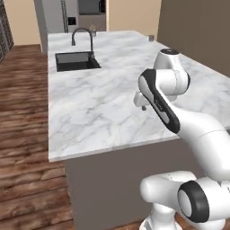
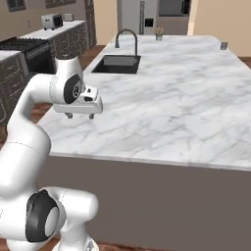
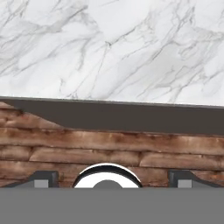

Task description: Take a straw from the drawer in front and place it inside the glass cup on the dining counter.

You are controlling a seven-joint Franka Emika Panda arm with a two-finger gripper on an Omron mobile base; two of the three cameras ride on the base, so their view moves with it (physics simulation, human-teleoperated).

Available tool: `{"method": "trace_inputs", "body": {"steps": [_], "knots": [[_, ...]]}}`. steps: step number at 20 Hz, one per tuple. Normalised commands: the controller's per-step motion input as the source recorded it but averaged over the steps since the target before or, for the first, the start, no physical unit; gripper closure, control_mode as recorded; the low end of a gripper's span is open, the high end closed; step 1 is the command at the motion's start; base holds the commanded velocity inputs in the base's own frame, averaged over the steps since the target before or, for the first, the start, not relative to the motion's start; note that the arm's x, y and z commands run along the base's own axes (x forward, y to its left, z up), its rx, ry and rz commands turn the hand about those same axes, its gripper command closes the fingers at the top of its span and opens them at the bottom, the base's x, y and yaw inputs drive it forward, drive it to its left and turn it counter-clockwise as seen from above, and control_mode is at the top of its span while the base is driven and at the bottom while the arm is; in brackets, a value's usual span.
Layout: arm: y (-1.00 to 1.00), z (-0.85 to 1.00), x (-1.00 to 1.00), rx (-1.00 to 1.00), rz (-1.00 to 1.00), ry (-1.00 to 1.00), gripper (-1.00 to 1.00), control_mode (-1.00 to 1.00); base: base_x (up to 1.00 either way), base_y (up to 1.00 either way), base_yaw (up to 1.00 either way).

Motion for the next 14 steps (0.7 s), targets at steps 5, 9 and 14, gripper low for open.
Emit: {"method": "trace_inputs", "body": {"steps": [5,9,14], "knots": [[0.00,0.00,0.00,0.00,0.00,0.00,-1.00,1.00,-0.07,1.00,-0.28],[0.00,0.00,0.00,0.00,0.00,0.00,-1.00,1.00,0.00,1.00,-0.35],[0.00,0.00,0.00,0.00,0.00,0.00,-1.00,1.00,-0.01,1.00,-0.44]]}}
